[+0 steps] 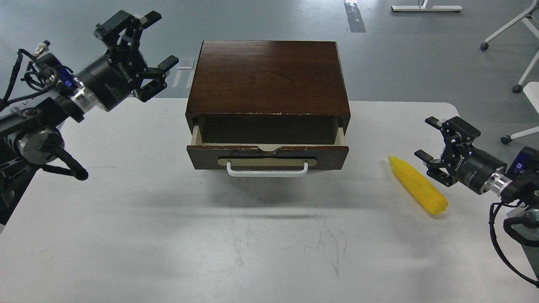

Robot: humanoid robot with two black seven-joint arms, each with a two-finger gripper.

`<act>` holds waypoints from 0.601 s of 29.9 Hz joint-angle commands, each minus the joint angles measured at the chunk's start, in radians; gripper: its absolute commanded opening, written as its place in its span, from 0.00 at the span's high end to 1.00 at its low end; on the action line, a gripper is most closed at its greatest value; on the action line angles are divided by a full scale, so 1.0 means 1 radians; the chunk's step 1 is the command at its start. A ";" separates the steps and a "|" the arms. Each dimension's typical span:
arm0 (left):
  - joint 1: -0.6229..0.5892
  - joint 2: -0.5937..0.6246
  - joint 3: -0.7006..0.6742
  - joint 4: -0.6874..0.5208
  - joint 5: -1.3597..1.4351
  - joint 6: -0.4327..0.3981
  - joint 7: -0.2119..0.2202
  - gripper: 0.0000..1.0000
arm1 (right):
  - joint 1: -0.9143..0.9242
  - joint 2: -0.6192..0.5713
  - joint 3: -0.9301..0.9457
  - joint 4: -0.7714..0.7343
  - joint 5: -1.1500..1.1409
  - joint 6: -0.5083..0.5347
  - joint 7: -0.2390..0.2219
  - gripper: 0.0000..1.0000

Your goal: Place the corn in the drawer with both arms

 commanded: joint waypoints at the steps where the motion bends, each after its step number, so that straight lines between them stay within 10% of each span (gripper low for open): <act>1: 0.067 -0.009 -0.051 0.061 -0.114 -0.013 0.000 0.02 | 0.034 -0.062 -0.004 0.025 -0.129 0.000 0.000 0.00; 18: 0.093 -0.045 -0.090 0.080 -0.141 -0.058 0.000 0.02 | 0.449 -0.139 -0.496 0.039 -0.916 -0.105 0.000 0.00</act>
